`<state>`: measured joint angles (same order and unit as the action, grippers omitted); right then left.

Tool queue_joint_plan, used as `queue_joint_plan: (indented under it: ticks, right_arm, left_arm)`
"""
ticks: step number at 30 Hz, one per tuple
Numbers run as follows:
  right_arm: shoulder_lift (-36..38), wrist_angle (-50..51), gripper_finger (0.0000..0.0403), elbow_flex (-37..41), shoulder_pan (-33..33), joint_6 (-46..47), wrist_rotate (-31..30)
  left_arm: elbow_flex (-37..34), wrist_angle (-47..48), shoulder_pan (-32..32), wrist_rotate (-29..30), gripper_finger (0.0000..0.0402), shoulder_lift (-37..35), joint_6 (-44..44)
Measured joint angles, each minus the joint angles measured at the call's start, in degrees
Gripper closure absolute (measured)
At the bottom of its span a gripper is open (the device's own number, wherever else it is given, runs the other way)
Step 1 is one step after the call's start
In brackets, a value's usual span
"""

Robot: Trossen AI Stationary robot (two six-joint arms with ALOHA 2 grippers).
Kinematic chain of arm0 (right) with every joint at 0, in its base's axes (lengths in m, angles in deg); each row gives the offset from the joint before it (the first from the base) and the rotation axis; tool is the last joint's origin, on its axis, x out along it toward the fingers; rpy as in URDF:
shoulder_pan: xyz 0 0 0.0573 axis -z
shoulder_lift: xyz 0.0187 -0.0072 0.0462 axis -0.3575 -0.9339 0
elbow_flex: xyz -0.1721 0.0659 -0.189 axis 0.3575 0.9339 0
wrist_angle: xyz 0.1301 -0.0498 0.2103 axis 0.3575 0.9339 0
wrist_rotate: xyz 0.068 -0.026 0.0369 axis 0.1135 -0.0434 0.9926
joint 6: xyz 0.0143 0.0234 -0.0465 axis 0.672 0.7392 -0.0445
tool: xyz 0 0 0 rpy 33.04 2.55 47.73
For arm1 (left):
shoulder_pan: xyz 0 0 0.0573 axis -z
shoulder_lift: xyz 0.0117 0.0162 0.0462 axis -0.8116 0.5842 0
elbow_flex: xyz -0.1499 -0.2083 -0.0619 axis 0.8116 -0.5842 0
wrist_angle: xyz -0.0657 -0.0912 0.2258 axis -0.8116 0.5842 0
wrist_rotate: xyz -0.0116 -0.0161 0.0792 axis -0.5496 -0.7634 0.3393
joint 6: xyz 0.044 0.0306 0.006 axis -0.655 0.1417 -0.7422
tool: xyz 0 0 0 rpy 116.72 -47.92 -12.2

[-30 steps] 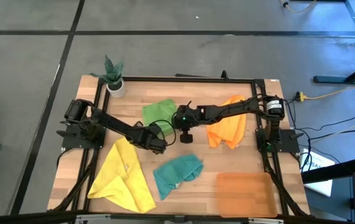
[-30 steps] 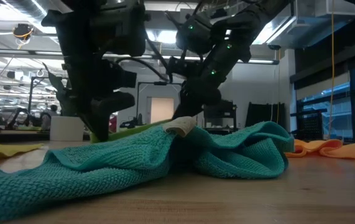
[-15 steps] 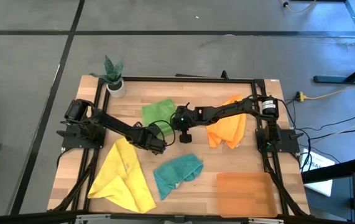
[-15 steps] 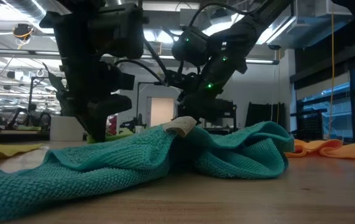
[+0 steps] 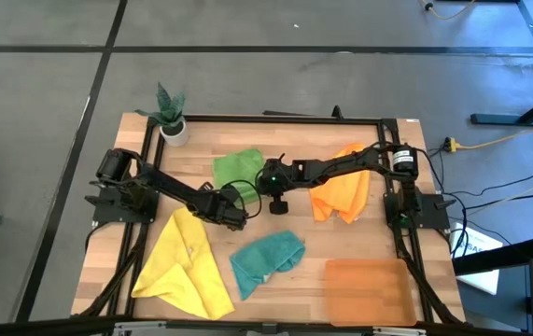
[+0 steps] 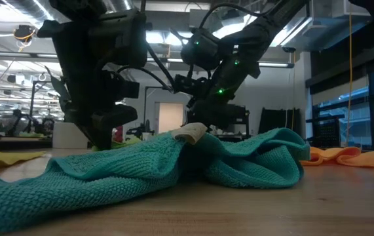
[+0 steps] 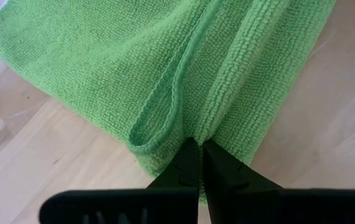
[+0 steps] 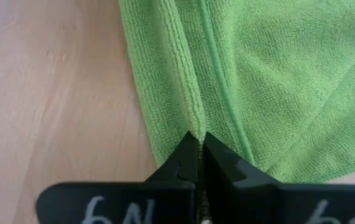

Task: Roll microfiber towels into tight, uniform cylinder then place into a basket
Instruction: Roll the green microfiber towel

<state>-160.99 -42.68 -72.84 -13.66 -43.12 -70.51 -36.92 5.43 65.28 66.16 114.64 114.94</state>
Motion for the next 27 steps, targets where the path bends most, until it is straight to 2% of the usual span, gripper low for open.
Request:
queue_joint_plan:
  ticks: [15, 22, 27]
  right_arm:
    - [0.0, 0.0, 0.0393, 0.0, 0.0, 0.0, 0.2]
    - [0.0, 0.5, 0.0379, 0.0, 0.1, 0.0, 5.2]
    - [0.0, 0.4, 0.0378, 0.0, 0.1, 0.1, 5.8]
  left_arm:
    - [-0.3, -0.3, 0.0, -0.3, 0.0401, 0.1, 0.0]
    - [-0.3, -0.3, 0.0, -0.2, 0.0401, 0.1, 0.0]
    - [-0.3, -0.3, 0.0, -0.2, 0.0401, 0.1, 0.0]
